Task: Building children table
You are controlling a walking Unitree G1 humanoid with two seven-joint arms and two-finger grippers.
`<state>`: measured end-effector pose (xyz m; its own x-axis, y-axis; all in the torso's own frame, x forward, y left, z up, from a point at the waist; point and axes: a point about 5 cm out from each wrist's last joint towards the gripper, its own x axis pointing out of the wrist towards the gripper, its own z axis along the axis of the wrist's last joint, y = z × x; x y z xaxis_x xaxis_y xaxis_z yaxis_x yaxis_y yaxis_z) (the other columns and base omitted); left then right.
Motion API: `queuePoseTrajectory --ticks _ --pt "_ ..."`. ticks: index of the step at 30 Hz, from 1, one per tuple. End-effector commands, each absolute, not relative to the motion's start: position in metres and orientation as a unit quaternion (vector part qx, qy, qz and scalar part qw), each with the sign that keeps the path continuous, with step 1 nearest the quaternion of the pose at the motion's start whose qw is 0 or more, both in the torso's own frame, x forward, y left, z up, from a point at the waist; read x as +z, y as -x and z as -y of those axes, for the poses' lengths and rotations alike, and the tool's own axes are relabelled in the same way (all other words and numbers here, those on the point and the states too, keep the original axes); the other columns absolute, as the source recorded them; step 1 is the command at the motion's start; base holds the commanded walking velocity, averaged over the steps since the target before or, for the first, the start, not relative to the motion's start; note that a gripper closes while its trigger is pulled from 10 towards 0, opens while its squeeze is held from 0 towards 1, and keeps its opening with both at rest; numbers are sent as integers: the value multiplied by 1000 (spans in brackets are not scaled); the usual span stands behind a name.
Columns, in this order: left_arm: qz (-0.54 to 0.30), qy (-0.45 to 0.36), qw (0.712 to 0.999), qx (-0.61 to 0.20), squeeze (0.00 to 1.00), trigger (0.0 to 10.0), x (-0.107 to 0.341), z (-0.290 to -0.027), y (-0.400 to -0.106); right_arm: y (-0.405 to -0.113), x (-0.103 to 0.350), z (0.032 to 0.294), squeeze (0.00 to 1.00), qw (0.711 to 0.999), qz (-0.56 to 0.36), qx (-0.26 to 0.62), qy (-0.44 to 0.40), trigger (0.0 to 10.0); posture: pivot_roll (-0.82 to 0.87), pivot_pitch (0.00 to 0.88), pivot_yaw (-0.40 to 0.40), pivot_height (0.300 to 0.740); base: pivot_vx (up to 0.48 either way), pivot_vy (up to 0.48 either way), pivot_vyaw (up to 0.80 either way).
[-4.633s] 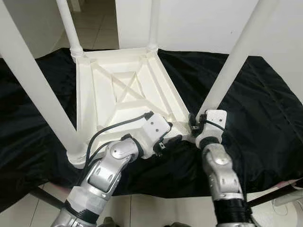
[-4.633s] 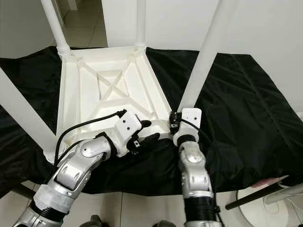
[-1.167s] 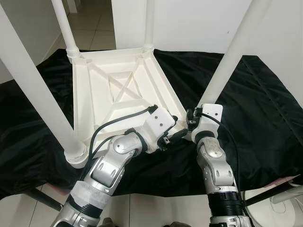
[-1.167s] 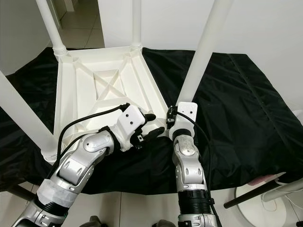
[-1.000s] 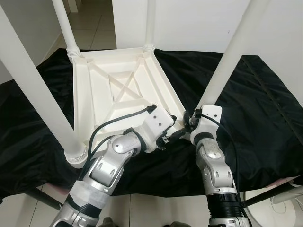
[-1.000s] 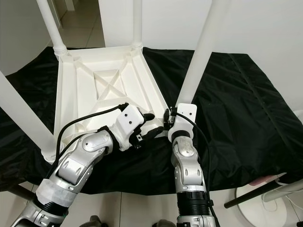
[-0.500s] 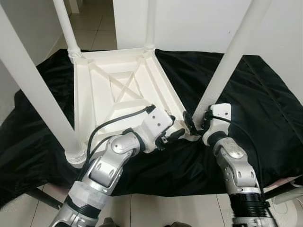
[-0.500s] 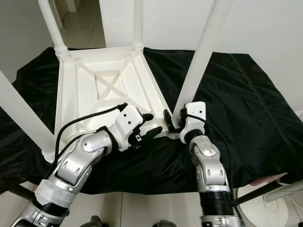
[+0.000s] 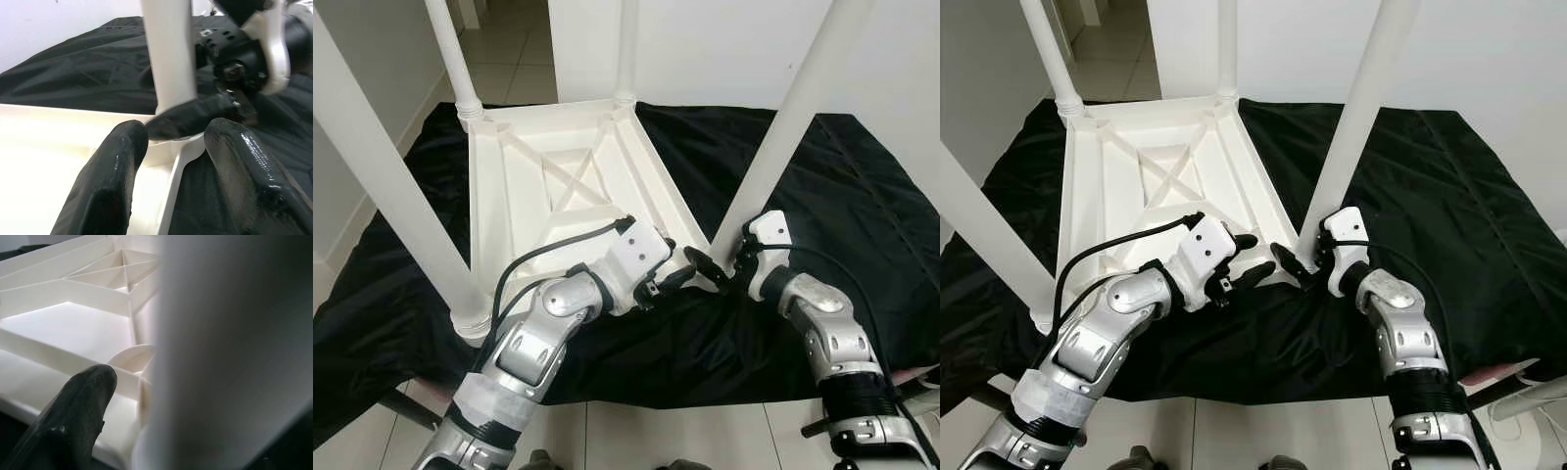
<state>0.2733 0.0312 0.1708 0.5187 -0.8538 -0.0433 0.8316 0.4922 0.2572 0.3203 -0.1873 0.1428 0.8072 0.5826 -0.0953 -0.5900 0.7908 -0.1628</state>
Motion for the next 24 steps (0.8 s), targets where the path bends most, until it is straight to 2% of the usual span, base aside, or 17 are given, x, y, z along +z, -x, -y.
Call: queuePoseTrajectory --ticks 1,2,3,5,6,16,17,24 --pt "45 -125 860 -493 0 10000 171 -29 -273 -326 142 187 0 941 -26 324 96 10000 -39 0 -1 740 0 0 0" --pt "45 -125 860 -493 0 10000 171 -29 -273 -326 142 187 0 941 -26 324 96 10000 -39 0 -1 740 0 0 0" --pt "46 -124 861 -492 0 10000 172 -29 -274 -328 139 187 0 939 -33 329 91 2667 -41 0 -4 740 0 0 0" --pt "47 -124 861 -490 0 10000 172 -29 -274 -328 138 187 0 937 -36 336 87 2667 -41 0 -4 740 0 0 0" --pt "48 -124 862 -490 0 10000 172 -29 -275 -329 136 187 0 936 -38 340 85 0 -41 0 -6 740 0 0 0" --pt "51 -120 860 -493 0 10000 173 -26 -276 -327 130 191 0 927 -50 361 90 0 -54 0 -8 740 0 0 0" --pt "51 -121 860 -494 0 10000 173 -26 -276 -327 130 192 0 929 -48 356 88 10000 -60 0 -4 740 0 0 0" --pt "52 -124 860 -492 0 10000 173 -26 -278 -325 125 193 0 943 -50 318 79 10000 -63 0 -6 740 0 0 0"
